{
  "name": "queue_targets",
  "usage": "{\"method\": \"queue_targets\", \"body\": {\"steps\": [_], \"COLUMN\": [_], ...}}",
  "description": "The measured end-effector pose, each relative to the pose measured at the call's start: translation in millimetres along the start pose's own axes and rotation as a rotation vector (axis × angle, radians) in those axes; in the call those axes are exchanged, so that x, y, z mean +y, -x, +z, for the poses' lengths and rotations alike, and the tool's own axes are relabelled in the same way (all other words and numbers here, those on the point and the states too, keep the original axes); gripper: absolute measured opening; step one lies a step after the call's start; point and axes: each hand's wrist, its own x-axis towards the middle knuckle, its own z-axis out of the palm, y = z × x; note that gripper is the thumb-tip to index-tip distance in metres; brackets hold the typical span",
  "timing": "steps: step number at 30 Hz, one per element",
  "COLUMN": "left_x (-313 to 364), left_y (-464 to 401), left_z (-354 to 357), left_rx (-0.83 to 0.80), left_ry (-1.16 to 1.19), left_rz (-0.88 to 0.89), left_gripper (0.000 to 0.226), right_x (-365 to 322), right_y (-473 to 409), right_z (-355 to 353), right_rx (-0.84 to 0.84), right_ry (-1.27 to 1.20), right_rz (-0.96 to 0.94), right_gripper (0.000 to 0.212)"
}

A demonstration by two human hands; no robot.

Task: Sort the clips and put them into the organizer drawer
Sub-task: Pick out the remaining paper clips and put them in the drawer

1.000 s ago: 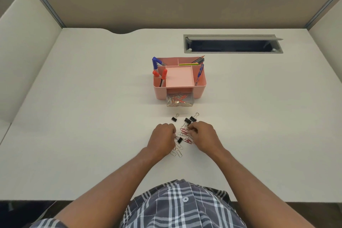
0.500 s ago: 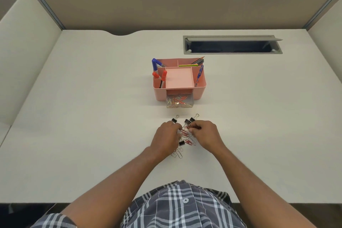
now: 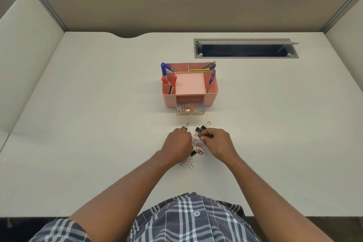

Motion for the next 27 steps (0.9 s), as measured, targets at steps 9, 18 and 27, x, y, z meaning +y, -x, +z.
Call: {"method": "queue_targets", "body": {"steps": [9,18,27], "left_x": [-7.7,-5.5,-12.4], "left_y": [6.3,-34.5,-12.2], "left_z": [-35.0,-90.9,-63.0], "left_rx": [0.194,0.411,0.537], "left_ry": [0.356,0.331,0.428], "left_rz": [-0.113,-0.078,0.002], "left_gripper": [0.012,0.013,0.009], "right_x": [-32.9,-82.9,-74.6], "right_y": [-4.1,-46.9,-30.2], "right_z": [-21.0,-30.2,-32.4], "right_rx": [0.078,0.218,0.216], "right_ry": [-0.037,0.314,0.250], "right_rz": [-0.141,-0.395,-0.498], "right_gripper": [0.011,0.022,0.019]}}
